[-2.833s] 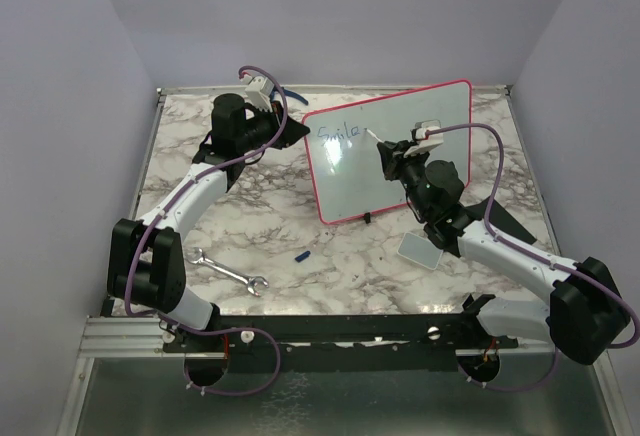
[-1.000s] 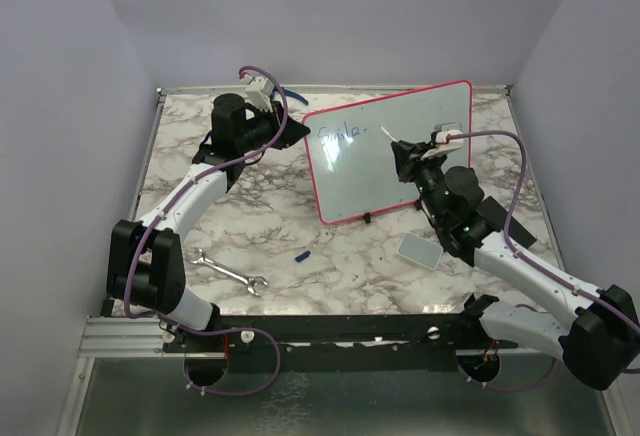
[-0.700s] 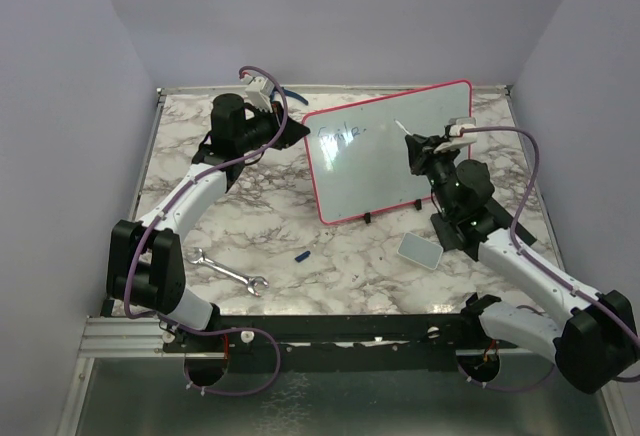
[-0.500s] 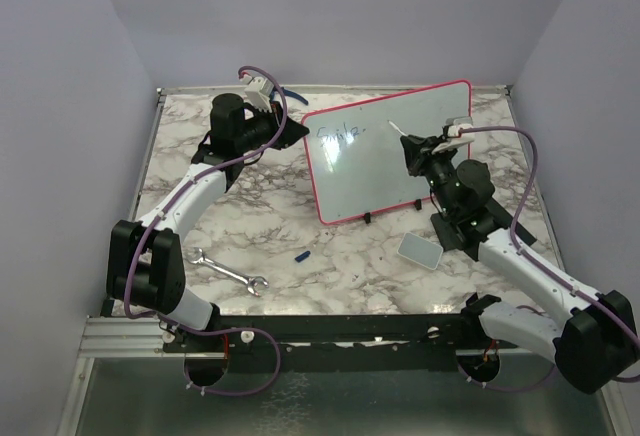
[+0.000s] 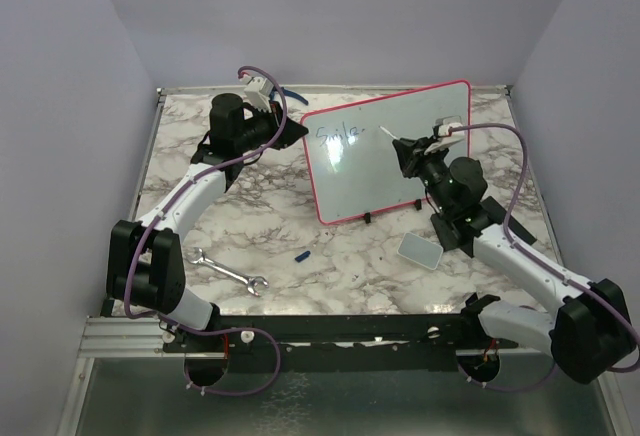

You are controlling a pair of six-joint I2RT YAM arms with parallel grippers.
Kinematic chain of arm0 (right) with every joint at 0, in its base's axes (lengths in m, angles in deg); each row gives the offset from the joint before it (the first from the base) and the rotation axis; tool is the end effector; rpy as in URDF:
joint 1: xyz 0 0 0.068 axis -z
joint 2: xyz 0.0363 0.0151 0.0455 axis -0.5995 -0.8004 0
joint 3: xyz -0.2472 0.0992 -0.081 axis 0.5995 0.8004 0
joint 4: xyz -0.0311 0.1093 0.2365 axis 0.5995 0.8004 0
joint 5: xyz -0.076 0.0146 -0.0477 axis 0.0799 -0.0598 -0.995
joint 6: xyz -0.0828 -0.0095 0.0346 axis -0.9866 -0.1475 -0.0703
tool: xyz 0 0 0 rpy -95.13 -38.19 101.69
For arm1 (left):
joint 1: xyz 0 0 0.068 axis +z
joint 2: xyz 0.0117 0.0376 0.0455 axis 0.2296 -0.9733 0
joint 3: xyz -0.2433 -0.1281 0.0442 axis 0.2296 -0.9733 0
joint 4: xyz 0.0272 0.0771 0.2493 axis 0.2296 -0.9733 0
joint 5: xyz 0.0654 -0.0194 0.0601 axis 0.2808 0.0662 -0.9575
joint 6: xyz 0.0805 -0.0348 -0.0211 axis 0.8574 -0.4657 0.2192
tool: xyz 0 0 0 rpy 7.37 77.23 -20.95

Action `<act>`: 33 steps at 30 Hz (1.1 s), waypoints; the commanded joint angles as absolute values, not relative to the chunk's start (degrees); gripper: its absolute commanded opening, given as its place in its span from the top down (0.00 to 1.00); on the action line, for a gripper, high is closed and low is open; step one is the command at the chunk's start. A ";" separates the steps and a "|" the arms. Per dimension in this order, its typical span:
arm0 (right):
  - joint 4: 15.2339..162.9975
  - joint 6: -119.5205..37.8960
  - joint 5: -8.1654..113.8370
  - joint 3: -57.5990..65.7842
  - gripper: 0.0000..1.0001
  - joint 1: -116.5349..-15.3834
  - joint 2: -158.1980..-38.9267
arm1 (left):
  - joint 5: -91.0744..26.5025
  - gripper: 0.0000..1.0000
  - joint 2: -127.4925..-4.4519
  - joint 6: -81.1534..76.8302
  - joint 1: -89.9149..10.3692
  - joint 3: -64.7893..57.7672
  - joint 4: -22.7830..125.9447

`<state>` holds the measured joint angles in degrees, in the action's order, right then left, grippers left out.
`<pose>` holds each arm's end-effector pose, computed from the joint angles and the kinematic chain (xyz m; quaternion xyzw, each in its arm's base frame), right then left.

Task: Write a sentence on the whiteboard

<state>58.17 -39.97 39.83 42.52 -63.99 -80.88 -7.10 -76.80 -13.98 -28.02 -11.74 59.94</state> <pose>0.2707 0.1304 0.3113 -0.0814 0.6762 0.1884 0.7076 0.3667 -0.1424 0.3160 0.1248 0.7550 -0.4084 0.4977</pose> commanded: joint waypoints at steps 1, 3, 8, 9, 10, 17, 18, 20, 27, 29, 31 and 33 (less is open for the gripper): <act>55.99 -40.42 42.14 42.08 0.99 -63.79 -82.26 | -7.24 0.97 -75.72 -12.59 -27.30 -11.52 59.61; 55.78 -40.44 42.47 41.72 0.99 -63.81 -82.85 | -7.20 0.97 -75.73 -12.65 -27.32 -11.44 59.67; 54.45 -40.42 42.79 40.93 0.99 -63.79 -84.08 | -7.06 0.97 -75.69 -12.66 -27.25 -11.43 59.63; 54.23 -40.35 42.63 40.87 0.99 -63.79 -84.23 | -7.06 0.97 -75.67 -12.64 -27.29 -11.43 59.67; 54.10 -40.33 42.57 40.75 1.00 -63.81 -84.33 | -7.08 0.97 -75.67 -12.64 -27.25 -11.36 59.59; 53.26 -40.45 42.25 40.25 0.99 -63.79 -85.06 | -6.90 0.97 -75.68 -12.70 -27.27 -11.34 59.65; 53.15 -40.51 42.29 40.16 0.99 -63.76 -85.13 | -6.89 0.97 -75.67 -12.65 -27.25 -11.36 59.60; 53.16 -40.56 42.12 39.89 0.99 -63.81 -85.45 | -6.90 0.97 -75.67 -12.72 -27.25 -11.34 59.65; 53.59 -40.60 42.53 39.02 0.99 -63.80 -86.96 | -6.79 0.97 -75.62 -12.82 -27.27 -11.26 59.66; 53.82 -40.62 42.95 38.81 0.99 -63.80 -87.32 | -6.72 0.97 -75.69 -12.83 -27.29 -11.26 59.72; 54.00 -40.55 43.29 38.82 0.99 -63.79 -87.52 | -6.71 0.97 -75.64 -12.82 -27.27 -11.25 59.69; 54.29 -40.51 43.54 38.82 0.99 -63.81 -87.62 | -6.71 0.97 -75.63 -12.82 -27.25 -11.20 59.73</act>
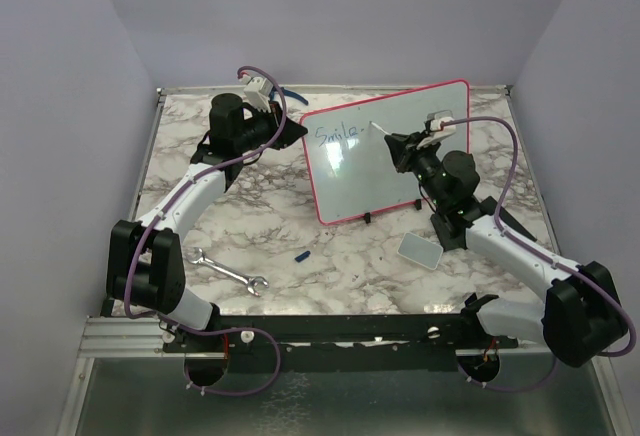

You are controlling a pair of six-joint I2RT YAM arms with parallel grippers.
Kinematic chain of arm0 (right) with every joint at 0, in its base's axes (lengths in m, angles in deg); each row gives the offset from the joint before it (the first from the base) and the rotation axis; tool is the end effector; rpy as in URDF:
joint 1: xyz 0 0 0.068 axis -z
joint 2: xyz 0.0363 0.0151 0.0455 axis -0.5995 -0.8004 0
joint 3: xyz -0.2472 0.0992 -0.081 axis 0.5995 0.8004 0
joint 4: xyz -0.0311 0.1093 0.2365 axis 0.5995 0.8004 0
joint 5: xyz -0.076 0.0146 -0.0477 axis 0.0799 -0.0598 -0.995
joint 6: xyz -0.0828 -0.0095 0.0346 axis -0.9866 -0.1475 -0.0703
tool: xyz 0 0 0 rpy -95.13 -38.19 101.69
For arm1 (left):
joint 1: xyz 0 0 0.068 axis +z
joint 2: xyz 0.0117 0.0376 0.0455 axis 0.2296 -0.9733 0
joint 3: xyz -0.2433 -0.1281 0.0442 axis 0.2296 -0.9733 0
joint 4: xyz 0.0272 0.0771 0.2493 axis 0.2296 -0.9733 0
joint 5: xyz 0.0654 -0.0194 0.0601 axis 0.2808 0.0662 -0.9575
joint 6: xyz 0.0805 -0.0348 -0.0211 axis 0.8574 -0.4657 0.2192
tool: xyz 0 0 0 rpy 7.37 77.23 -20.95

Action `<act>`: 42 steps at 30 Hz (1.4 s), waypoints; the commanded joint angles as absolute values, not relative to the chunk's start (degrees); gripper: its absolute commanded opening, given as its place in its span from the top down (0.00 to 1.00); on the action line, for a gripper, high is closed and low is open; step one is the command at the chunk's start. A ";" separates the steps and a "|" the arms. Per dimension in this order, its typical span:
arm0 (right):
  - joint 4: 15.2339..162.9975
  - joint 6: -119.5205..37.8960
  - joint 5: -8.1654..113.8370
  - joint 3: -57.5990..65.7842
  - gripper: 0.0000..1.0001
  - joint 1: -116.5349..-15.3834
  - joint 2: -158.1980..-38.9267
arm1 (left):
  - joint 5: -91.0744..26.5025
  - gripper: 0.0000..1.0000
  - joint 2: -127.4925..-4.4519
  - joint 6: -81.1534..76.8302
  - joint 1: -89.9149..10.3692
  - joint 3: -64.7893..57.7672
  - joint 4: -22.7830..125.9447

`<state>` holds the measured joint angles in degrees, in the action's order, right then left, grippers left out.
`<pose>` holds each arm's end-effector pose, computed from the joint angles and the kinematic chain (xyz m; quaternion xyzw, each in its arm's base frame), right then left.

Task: Write a sentence on the whiteboard

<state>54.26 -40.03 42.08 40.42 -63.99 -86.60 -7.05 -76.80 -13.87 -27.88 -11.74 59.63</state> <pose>0.2878 0.1427 0.3074 -0.0956 0.6724 0.2015 0.7058 0.3669 -0.1415 0.3152 0.1242 0.7565 -0.4074 0.4963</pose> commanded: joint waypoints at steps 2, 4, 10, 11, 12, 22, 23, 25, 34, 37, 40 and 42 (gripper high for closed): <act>54.61 -40.37 43.82 38.92 0.99 -63.81 -87.54 | -6.71 0.97 -75.60 -12.86 -27.26 -11.17 59.75; 55.04 -40.25 44.19 39.12 0.99 -63.74 -87.52 | -6.71 0.97 -75.60 -12.89 -27.26 -11.08 59.80; 55.76 -39.75 44.36 40.61 0.99 -63.81 -86.90 | -6.70 0.97 -75.59 -12.91 -27.26 -11.00 59.81; 55.82 -39.71 44.12 40.90 0.99 -63.81 -86.57 | -6.71 0.97 -75.56 -13.02 -27.25 -10.99 59.77; 55.89 -39.76 43.87 41.11 0.99 -63.78 -86.32 | -6.71 0.97 -75.53 -13.04 -27.30 -11.04 59.78; 57.58 -40.53 41.77 42.35 0.99 -63.76 -84.66 | -6.71 0.97 -75.47 -13.18 -27.26 -11.07 59.94; 57.58 -40.62 41.38 42.45 0.99 -63.81 -84.51 | -6.71 0.97 -75.42 -13.19 -27.25 -11.08 59.98; 57.42 -40.66 40.36 42.68 0.99 -63.81 -84.16 | -6.71 0.97 -75.46 -13.18 -27.26 -11.08 60.07; 58.56 -40.80 38.53 42.65 0.99 -63.81 -83.66 | -6.71 0.97 -75.21 -13.32 -27.25 -11.17 60.15; 58.92 -40.55 39.26 42.87 0.99 -63.81 -83.66 | -6.71 0.97 -75.12 -13.39 -27.25 -11.24 60.28; 59.25 -40.37 40.42 42.96 0.99 -63.77 -83.83 | -6.67 0.97 -75.08 -13.45 -27.25 -11.18 60.31; 59.42 -40.25 41.06 42.95 0.99 -63.81 -83.93 | -6.58 0.97 -75.11 -13.48 -27.25 -11.17 60.31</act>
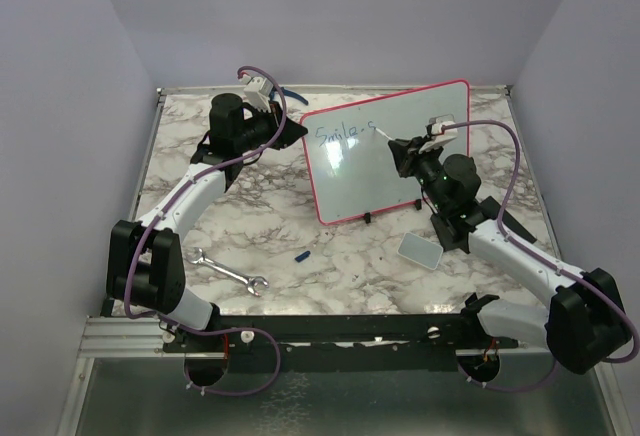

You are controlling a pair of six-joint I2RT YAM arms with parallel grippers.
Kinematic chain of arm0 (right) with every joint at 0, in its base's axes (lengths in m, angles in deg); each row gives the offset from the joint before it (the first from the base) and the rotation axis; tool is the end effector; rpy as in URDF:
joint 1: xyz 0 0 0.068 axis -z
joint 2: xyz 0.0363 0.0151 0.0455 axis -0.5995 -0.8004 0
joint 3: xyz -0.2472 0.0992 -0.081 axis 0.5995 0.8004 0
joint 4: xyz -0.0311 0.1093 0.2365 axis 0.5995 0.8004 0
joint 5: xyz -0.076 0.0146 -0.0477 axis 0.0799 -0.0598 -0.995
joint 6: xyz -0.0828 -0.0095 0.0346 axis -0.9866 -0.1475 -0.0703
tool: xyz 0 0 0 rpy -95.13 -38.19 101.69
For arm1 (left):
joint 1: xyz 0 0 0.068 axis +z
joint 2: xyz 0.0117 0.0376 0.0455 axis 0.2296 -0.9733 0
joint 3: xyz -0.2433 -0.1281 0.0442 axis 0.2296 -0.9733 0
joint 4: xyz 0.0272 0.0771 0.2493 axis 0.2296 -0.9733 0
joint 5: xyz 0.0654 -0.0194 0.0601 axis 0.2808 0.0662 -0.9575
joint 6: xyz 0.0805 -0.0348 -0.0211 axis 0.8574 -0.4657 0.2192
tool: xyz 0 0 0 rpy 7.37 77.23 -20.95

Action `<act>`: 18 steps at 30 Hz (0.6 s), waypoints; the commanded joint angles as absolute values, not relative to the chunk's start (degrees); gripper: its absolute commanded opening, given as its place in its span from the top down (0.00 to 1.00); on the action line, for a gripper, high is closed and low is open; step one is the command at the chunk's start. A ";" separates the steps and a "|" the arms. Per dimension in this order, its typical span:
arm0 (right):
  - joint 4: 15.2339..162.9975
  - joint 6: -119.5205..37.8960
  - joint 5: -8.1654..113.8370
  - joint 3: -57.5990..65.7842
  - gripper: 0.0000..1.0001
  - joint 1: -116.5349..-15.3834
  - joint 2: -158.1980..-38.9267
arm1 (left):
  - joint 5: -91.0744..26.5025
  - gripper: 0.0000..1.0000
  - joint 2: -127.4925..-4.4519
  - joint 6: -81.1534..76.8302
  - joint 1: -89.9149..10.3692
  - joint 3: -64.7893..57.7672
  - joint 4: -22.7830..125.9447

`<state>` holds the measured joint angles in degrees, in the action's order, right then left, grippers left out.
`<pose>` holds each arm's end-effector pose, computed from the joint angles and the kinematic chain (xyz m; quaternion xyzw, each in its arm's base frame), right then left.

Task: Write a sentence on the whiteboard

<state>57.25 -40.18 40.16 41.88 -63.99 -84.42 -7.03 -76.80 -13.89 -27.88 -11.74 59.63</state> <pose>0.2815 0.1364 0.3005 -0.0874 0.6881 0.1849 0.6962 0.3668 -0.1416 0.3152 0.1242 0.7565 -0.4076 0.4962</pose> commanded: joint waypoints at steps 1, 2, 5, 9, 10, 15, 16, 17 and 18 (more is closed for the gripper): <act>59.43 -40.25 41.28 43.04 0.99 -63.79 -84.00 | -6.54 0.97 -75.09 -13.51 -27.27 -11.17 60.33; 59.43 -40.19 41.59 43.05 0.99 -63.81 -84.01 | -6.53 0.97 -75.08 -13.53 -27.25 -11.17 60.36; 59.17 -40.07 42.34 43.19 0.99 -63.84 -84.17 | -6.58 0.97 -75.12 -13.57 -27.27 -11.17 60.43; 58.92 -39.89 43.30 43.10 0.99 -63.89 -84.43 | -6.45 0.97 -75.20 -13.61 -27.25 -11.11 60.50; 58.84 -39.74 43.38 43.19 0.99 -63.90 -84.45 | -6.45 0.97 -75.26 -13.64 -27.25 -11.11 60.48; 58.47 -39.55 44.04 43.12 0.99 -63.90 -84.69 | -6.40 0.97 -75.29 -13.68 -27.29 -11.08 60.46; 58.42 -39.54 44.13 43.08 0.99 -63.92 -84.70 | -6.52 0.97 -75.29 -13.64 -27.25 -11.12 60.47; 58.34 -39.43 44.07 43.08 0.99 -63.97 -84.69 | -6.48 0.97 -75.27 -13.64 -27.29 -11.14 60.48; 58.22 -39.37 43.84 43.16 0.99 -63.92 -84.61 | -6.45 0.97 -75.22 -13.65 -27.25 -11.17 60.51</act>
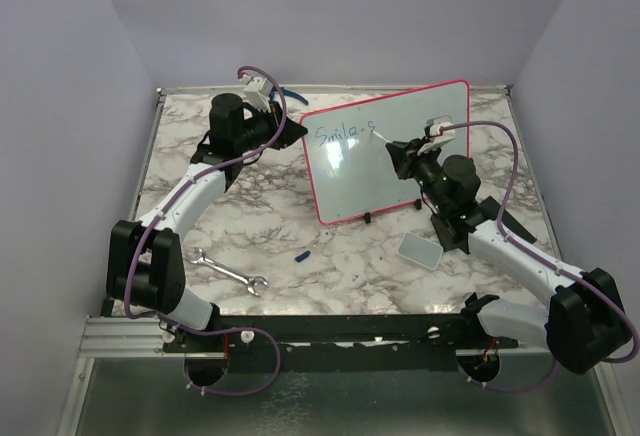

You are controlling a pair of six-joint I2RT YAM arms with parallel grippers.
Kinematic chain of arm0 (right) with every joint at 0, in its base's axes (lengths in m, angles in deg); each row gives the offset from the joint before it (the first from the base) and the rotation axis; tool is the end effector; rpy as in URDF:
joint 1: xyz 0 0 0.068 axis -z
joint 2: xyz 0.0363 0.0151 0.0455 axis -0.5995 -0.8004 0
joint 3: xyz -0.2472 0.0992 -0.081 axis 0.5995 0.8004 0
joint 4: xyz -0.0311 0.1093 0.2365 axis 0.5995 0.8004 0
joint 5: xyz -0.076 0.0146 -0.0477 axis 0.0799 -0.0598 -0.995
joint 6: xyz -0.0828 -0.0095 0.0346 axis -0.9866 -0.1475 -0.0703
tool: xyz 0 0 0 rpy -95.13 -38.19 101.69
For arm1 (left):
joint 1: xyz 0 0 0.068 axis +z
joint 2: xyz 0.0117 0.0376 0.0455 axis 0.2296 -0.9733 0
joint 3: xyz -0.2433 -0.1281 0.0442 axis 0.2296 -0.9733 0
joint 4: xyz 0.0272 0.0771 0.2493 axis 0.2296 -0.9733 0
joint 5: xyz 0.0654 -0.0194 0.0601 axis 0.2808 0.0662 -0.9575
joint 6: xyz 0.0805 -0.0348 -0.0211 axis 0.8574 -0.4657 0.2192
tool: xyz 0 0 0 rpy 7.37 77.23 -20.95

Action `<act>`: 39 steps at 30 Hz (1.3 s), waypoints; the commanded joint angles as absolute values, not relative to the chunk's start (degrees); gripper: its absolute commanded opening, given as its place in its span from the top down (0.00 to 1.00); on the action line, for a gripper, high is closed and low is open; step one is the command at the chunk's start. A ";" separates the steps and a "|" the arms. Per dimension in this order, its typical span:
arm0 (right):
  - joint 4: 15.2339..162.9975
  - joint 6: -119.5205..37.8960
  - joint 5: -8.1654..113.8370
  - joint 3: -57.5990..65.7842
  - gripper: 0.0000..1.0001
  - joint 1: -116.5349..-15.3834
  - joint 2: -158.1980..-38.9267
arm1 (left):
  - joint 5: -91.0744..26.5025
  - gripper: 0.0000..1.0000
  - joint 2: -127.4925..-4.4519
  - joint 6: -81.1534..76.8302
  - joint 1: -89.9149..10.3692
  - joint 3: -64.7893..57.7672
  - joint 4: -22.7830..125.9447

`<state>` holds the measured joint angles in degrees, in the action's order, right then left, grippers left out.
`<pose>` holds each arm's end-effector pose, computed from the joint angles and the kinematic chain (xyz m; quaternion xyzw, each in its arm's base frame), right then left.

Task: Write a sentence on the whiteboard

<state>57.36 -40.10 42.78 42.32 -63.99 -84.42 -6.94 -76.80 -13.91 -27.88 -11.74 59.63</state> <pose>0.2796 0.1396 0.2971 -0.1039 0.6892 0.1996 0.6887 0.3668 -0.1416 0.3152 0.1245 0.7564 -0.4082 0.4958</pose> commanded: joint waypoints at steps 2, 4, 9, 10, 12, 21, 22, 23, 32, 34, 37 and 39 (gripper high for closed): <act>57.71 -39.20 43.66 43.50 0.99 -63.93 -83.84 | -6.60 0.97 -75.16 -13.62 -27.25 -11.25 60.52; 57.00 -39.10 43.53 44.28 0.99 -63.96 -82.22 | -6.93 0.97 -75.12 -13.62 -27.30 -11.33 60.47; 56.90 -39.33 42.26 45.20 1.00 -63.98 -78.37 | -7.06 0.97 -75.33 -13.78 -27.26 -11.34 60.49; 56.88 -39.36 41.83 45.06 1.00 -63.93 -78.10 | -7.00 0.97 -75.28 -13.80 -27.29 -11.34 60.46; 56.79 -39.62 40.80 44.58 0.99 -63.97 -78.02 | -7.05 0.97 -75.28 -13.79 -27.26 -11.43 60.48; 54.30 -39.77 38.19 40.84 0.99 -63.97 -82.02 | -7.02 0.97 -75.28 -13.64 -27.28 -11.55 60.48; 53.66 -40.01 38.32 40.64 0.99 -63.91 -82.29 | -6.98 0.97 -75.28 -13.61 -27.26 -11.55 60.47; 53.06 -40.12 38.57 40.45 0.99 -63.94 -82.48 | -6.97 0.97 -75.19 -13.61 -27.25 -11.58 60.54; 51.67 -40.57 38.52 38.61 0.99 -63.91 -84.31 | -6.80 0.97 -75.37 -13.54 -27.26 -11.52 60.50; 51.46 -40.86 38.52 38.15 0.99 -63.99 -85.01 | -6.84 0.97 -75.46 -13.52 -27.33 -11.52 60.55; 51.17 -41.23 38.08 37.70 0.99 -63.98 -85.94 | -6.78 0.97 -75.42 -13.61 -27.29 -11.52 60.51; 51.29 -41.41 37.48 37.46 1.00 -63.96 -86.63 | -6.74 0.97 -75.55 -13.52 -27.30 -11.52 60.49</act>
